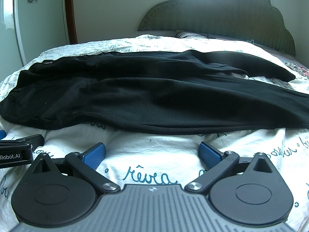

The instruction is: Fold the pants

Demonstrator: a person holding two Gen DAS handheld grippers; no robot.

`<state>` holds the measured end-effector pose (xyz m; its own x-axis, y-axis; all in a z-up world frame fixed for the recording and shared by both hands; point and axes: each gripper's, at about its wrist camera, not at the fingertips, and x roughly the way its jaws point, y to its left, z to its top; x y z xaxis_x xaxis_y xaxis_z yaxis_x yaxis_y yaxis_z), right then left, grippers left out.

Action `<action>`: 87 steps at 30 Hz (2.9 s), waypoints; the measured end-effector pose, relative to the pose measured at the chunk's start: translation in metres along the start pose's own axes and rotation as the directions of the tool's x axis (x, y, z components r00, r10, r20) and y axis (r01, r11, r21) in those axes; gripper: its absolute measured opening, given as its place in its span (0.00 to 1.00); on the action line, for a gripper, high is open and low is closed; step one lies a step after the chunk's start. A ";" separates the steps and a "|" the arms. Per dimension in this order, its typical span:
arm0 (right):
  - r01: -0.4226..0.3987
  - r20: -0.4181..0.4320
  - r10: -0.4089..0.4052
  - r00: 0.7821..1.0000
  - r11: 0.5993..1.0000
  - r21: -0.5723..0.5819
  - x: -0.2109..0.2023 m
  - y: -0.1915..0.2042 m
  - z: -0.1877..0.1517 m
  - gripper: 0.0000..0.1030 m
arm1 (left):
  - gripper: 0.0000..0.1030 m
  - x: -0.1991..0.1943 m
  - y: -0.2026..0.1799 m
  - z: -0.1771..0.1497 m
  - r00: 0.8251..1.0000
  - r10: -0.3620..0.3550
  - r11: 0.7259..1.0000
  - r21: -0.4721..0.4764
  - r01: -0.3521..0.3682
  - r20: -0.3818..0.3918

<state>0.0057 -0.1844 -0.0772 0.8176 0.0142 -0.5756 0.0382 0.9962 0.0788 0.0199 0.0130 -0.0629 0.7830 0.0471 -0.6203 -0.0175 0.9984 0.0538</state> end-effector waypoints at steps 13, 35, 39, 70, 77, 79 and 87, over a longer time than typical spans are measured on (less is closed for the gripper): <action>-0.056 -0.036 0.054 0.998 0.997 -0.044 -0.001 0.000 0.006 1.00 | 1.00 -0.001 0.008 0.000 0.999 -0.050 0.998 -0.035 0.050 -0.003; -0.576 -0.280 0.505 0.816 0.670 -0.469 0.230 0.130 0.256 0.90 | 0.99 0.022 0.146 0.125 1.000 0.013 0.983 -0.183 -0.012 0.008; -0.614 -0.381 0.482 0.789 0.638 -0.464 0.292 0.160 0.263 0.84 | 0.99 0.043 0.165 0.146 1.000 0.027 0.972 -0.234 -0.029 -0.015; -0.355 -0.037 0.618 0.786 0.401 -0.845 0.057 0.125 0.155 0.08 | 0.05 0.055 0.163 0.179 0.932 -0.360 0.846 -0.409 0.342 0.033; -0.454 -0.184 0.589 0.787 0.351 -0.819 0.022 0.124 0.074 0.08 | 0.05 0.028 0.153 0.084 0.955 -0.280 0.893 -0.393 0.219 -0.103; -0.456 -0.191 0.578 0.793 0.356 -0.816 0.024 0.132 0.063 0.08 | 0.06 0.027 0.153 0.074 0.959 -0.258 0.900 -0.391 0.194 -0.118; -0.525 -0.228 0.566 0.792 0.443 -0.726 0.034 0.138 0.059 0.12 | 0.27 0.022 0.147 0.066 0.979 -0.148 0.958 -0.264 0.108 -0.137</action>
<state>0.0727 -0.0514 -0.0377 0.5385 0.5947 -0.5969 -0.8300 0.4966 -0.2540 0.0753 0.1592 -0.0169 0.6841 -0.0977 -0.7229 -0.0963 0.9702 -0.2222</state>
